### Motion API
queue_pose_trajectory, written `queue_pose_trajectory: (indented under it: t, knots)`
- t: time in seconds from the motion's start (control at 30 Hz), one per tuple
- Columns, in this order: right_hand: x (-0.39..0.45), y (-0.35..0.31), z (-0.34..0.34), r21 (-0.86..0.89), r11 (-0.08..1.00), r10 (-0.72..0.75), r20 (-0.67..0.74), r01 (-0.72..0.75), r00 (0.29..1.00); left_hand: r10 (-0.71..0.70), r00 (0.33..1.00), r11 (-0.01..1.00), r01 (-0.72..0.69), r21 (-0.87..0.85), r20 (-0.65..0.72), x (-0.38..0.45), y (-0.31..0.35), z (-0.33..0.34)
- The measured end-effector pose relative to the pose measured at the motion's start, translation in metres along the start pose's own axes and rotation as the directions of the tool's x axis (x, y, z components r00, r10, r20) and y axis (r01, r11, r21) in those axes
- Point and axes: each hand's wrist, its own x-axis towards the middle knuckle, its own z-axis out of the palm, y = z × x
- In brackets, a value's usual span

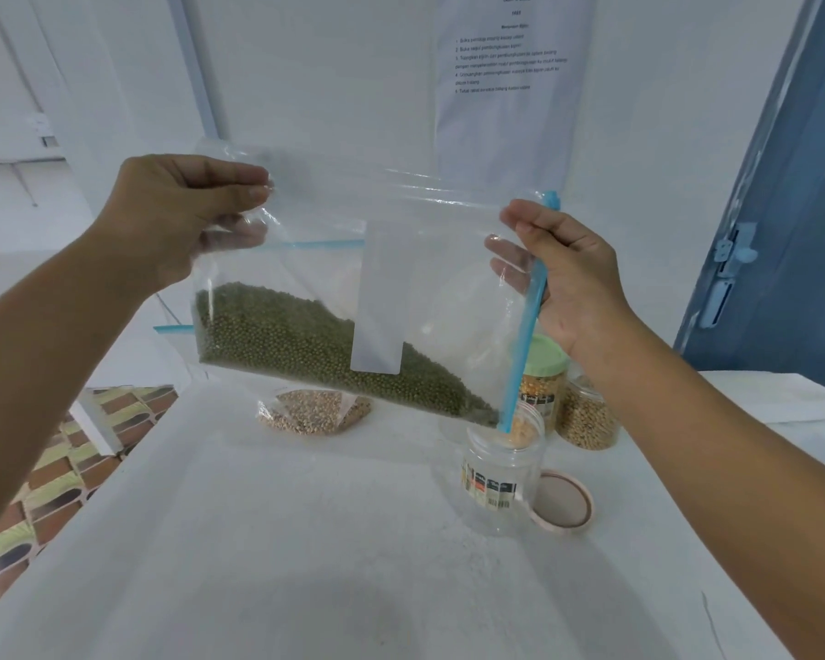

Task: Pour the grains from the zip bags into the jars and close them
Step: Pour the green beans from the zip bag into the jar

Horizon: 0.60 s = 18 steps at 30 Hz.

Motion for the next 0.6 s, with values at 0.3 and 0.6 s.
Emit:
queue_pose_trajectory:
  t: [0.3,0.6]
  knots:
    - [0.002,-0.002,0.0,0.023,0.999,-0.021,-0.025,0.022,0.999,0.026,0.999,1.0,-0.026,-0.003,0.036,0.013,0.005,0.0]
    - [0.003,-0.003,0.003,0.021,0.998,-0.051,-0.047,0.052,0.998,0.053,0.996,0.999,-0.052,-0.005,0.074,0.025,0.011,0.0]
